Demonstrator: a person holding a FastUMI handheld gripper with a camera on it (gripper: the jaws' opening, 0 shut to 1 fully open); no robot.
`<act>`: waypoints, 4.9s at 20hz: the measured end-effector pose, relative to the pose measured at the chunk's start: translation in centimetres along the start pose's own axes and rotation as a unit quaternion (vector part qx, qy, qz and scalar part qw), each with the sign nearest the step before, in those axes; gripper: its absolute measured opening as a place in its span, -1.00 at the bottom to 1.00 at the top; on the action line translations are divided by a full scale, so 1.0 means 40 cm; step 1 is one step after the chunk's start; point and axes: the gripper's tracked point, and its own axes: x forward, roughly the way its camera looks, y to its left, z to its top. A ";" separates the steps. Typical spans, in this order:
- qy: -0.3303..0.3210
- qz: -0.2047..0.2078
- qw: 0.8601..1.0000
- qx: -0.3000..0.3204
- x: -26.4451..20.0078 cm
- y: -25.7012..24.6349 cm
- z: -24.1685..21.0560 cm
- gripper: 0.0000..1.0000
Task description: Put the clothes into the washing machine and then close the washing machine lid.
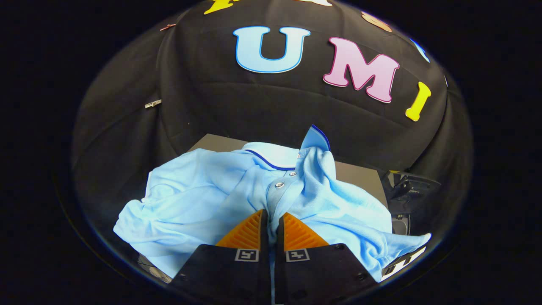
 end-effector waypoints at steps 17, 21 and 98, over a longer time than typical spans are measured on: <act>-0.011 0.169 0.982 0.087 -0.145 -0.228 -0.021 -0.83; -0.002 0.191 0.973 0.125 -0.164 -0.410 -0.036 -0.83; -0.075 -0.048 0.987 0.134 0.147 -1.141 -0.239 1.00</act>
